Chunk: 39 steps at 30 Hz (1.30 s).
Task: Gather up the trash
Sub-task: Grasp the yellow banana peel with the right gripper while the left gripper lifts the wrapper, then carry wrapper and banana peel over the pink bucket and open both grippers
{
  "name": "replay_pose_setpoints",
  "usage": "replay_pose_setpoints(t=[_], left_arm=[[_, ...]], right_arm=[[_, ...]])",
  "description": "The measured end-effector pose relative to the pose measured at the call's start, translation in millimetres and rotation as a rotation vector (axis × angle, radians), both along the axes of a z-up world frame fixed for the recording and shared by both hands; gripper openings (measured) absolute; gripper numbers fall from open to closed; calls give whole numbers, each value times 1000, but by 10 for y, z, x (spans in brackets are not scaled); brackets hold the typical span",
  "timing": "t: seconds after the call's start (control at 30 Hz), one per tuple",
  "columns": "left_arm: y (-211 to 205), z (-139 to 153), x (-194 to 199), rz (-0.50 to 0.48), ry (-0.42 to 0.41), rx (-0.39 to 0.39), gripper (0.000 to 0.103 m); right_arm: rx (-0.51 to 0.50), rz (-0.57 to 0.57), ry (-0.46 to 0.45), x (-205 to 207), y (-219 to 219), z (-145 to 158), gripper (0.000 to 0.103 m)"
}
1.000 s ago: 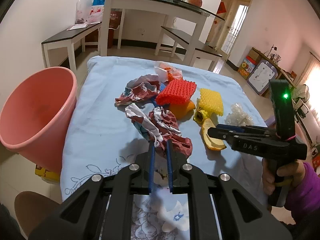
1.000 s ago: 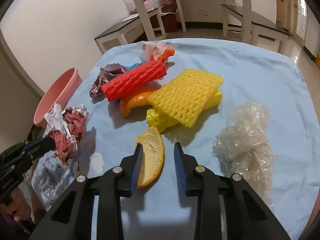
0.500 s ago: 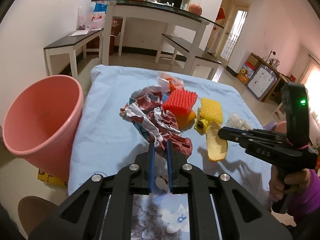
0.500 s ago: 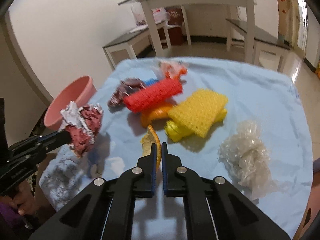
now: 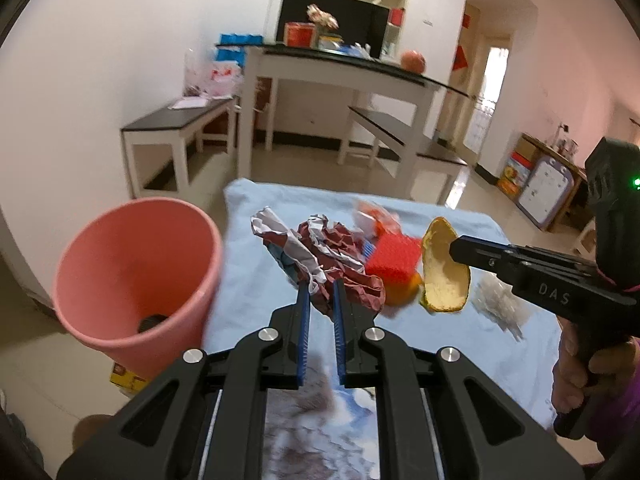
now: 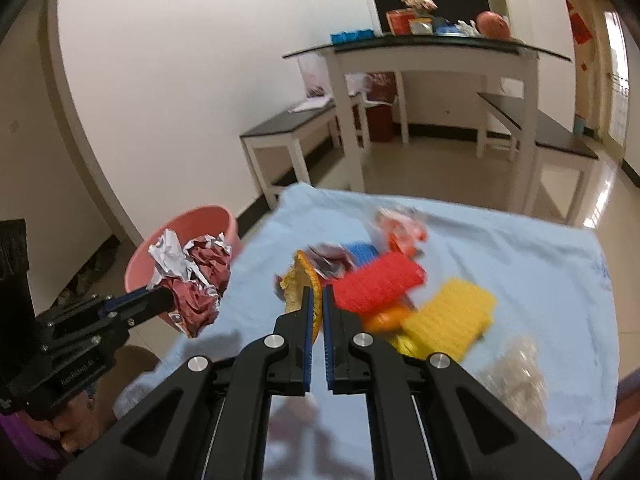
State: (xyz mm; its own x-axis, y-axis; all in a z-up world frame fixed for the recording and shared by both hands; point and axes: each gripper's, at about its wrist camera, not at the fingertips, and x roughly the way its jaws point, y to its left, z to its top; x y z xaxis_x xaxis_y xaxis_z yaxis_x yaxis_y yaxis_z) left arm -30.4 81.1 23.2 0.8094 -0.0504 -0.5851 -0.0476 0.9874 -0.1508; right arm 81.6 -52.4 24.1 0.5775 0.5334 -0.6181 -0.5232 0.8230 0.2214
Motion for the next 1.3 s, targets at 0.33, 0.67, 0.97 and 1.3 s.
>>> replay_pose_setpoints(t=[0.33,0.67,0.97,1.3], left_arm=[[533,135,-67,166,-45,10,10],[1090,13,-80,322,-17,8,10],[1384,-186,-29,377,28,9,10],[1539,-386,54,403,84,-10,10]], right_arm=[[46,97,-43,148,742,218,4],[17,193,-64,222,1588,189,4],[-42,227,-38,290,2078,-29,4],[-96,251,-10,306,2349,-267,4]])
